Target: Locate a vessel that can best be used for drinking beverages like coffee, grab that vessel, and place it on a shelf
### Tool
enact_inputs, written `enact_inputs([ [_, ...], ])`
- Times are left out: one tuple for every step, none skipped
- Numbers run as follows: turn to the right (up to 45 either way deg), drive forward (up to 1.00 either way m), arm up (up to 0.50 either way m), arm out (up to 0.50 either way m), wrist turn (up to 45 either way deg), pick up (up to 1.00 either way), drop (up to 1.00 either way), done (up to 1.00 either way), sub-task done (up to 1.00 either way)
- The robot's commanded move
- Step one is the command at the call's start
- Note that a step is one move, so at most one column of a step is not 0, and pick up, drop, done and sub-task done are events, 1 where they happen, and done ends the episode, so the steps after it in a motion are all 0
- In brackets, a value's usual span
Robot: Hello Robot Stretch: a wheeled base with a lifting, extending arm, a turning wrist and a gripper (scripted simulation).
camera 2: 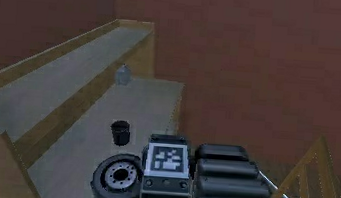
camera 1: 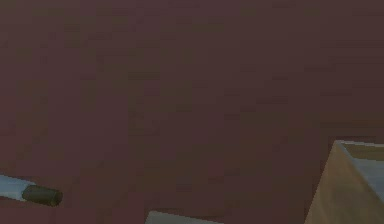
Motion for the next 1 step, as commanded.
enact_inputs([
  [-12.0,0.0,0.0,0.0,0.0,0.0,0.0,0.0,0.0],
])
